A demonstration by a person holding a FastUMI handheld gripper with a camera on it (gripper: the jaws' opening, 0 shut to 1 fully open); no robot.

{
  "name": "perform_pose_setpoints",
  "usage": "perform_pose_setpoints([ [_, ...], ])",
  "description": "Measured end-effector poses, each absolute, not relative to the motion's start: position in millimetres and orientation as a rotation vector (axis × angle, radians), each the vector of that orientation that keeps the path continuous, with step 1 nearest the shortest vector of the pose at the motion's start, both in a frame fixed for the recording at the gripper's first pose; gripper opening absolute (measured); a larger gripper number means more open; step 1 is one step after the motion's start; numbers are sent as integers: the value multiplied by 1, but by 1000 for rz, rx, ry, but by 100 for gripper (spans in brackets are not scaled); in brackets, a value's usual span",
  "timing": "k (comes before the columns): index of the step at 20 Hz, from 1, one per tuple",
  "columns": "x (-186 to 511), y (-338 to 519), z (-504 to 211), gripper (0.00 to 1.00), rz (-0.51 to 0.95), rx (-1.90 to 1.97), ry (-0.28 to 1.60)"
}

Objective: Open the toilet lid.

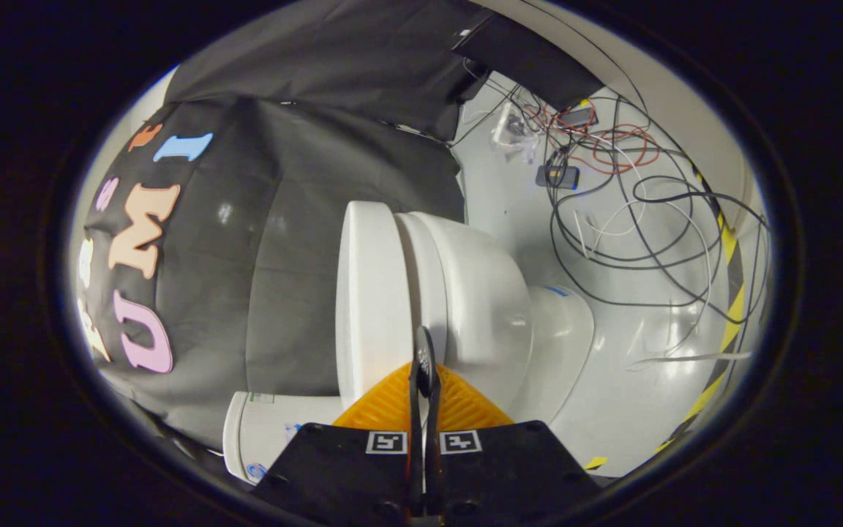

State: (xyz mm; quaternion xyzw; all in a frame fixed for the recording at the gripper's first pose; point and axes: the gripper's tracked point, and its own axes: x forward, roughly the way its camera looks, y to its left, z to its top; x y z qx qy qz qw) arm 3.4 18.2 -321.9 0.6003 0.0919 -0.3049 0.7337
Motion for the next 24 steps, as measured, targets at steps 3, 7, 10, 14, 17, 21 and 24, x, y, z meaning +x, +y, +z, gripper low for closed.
perform_pose_setpoints([
  [3,2,21,-319,2,-638,1225,248],
  [7,3,21,-307,2,-618,1104,282],
  [10,7,22,-292,2,-600,1022,283],
  [14,11,23,-274,2,-572,949,254],
  [17,13,27,-266,2,-547,887,267],
  [21,16,30,-249,2,-503,792,291],
  [24,20,35,-233,2,-494,756,271],
])
